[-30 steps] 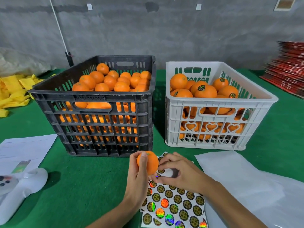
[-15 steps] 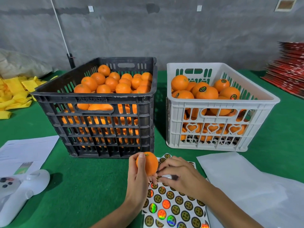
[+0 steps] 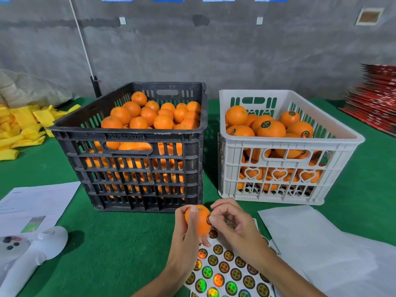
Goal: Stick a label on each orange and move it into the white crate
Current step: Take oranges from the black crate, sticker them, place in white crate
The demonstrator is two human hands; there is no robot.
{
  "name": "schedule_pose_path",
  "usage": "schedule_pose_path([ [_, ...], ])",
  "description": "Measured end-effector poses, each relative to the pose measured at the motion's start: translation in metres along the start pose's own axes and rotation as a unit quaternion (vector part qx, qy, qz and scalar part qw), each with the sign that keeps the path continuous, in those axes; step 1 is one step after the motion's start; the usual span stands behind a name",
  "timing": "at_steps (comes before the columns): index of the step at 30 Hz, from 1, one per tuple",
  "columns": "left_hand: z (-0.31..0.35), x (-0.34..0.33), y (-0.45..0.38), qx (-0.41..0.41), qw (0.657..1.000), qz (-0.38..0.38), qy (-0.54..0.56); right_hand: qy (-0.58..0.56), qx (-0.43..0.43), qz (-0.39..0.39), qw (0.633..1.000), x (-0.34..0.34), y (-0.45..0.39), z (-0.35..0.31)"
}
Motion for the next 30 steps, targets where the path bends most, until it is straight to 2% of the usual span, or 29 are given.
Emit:
schedule_pose_path([
  [4,0.007,0.000,0.004,0.000,1.000,-0.020,-0.001,0.029,0.011,0.048,0.998,-0.003,-0.001,-0.003],
  [8,0.025,-0.005,0.009,-0.022,1.000,-0.013,-0.016,-0.046,-0.068,0.043,0.996,0.006,-0.004,-0.009],
  [12,0.065,-0.023,0.007,-0.093,0.995,-0.028,-0.034,-0.065,-0.018,0.085,0.994,0.017,-0.011,-0.026],
  [16,0.127,-0.054,-0.008,-0.166,0.982,-0.042,-0.077,-0.049,0.081,0.165,0.982,0.048,-0.032,-0.060],
  [19,0.180,-0.086,-0.037,-0.223,0.966,-0.029,-0.126,-0.016,0.139,0.237,0.961,0.080,-0.065,-0.087],
  [22,0.227,-0.121,-0.078,-0.210,0.963,-0.042,-0.161,0.031,0.141,0.274,0.951,0.109,-0.096,-0.107],
  [24,0.248,-0.139,-0.105,-0.176,0.961,-0.084,-0.195,0.073,0.128,0.280,0.949,0.121,-0.111,-0.115],
  [26,0.260,-0.146,-0.123,-0.155,0.945,-0.107,-0.268,0.152,0.089,0.288,0.941,0.130,-0.121,-0.116],
  [28,0.266,-0.136,-0.133,-0.185,0.918,-0.103,-0.335,0.227,0.041,0.314,0.921,0.135,-0.125,-0.115],
  [30,0.272,-0.107,-0.142,-0.247,0.897,-0.061,-0.360,0.264,0.035,0.330,0.906,0.132,-0.125,-0.114],
])
Point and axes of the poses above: each hand's wrist, its own y-axis away from the middle knuckle, its own x-axis out of the back of the hand, z = x × y, the point moved 1 cm from there along -y, towards the middle knuckle, and after that the axes turned 4 degrees about x, right-handed, at the moved point
